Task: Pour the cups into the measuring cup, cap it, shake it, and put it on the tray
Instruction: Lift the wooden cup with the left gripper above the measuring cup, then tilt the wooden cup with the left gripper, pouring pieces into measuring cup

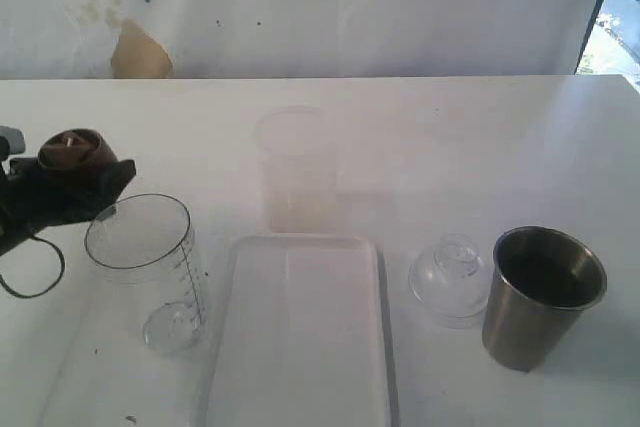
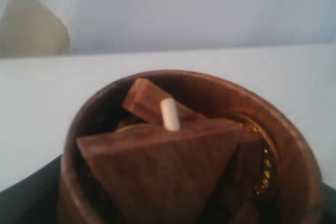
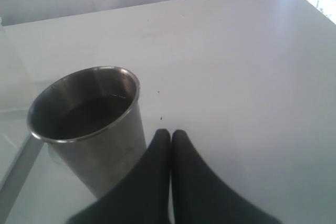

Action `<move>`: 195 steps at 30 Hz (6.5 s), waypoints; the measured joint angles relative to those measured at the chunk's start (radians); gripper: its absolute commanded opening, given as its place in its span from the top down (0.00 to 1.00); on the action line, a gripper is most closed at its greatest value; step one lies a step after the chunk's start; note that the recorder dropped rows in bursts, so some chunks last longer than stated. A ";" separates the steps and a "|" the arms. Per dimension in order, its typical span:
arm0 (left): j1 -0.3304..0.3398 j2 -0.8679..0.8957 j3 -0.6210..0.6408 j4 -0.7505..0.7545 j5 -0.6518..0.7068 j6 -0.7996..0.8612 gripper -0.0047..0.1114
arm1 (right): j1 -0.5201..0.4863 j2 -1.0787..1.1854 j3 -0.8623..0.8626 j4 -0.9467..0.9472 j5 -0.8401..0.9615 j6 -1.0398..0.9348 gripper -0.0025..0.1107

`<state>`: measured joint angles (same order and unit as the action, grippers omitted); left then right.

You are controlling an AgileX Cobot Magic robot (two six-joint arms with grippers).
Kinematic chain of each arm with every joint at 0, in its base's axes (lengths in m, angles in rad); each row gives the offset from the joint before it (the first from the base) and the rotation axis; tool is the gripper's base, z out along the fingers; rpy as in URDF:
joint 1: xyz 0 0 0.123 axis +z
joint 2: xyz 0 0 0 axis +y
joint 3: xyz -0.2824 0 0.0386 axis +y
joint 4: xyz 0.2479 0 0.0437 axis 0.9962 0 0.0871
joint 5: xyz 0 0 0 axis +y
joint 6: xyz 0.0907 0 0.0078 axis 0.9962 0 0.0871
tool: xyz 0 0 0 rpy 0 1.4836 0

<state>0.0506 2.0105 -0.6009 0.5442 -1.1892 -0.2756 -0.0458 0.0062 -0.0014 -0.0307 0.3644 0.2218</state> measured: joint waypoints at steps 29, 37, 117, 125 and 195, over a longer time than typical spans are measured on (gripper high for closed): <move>0.000 -0.330 -0.249 0.817 0.186 -0.315 0.96 | 0.000 0.000 0.000 0.000 0.000 0.006 0.98; 0.005 -0.439 -0.249 0.918 0.172 -0.303 0.96 | 0.000 0.000 0.000 0.000 0.000 0.006 0.98; 0.029 -0.477 -0.185 0.886 0.184 0.041 0.96 | 0.000 0.000 0.000 0.000 0.000 0.006 0.98; 0.029 -0.477 -0.185 0.893 0.149 0.059 0.96 | 0.000 0.000 0.000 0.000 0.000 0.006 0.98; 0.009 -0.477 -0.174 0.948 0.193 0.685 0.96 | 0.000 0.000 0.000 0.000 0.000 0.020 0.98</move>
<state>0.0601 1.5330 -0.7753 1.4918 -0.9964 0.4092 -0.0458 0.0062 -0.0014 -0.0307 0.3644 0.2422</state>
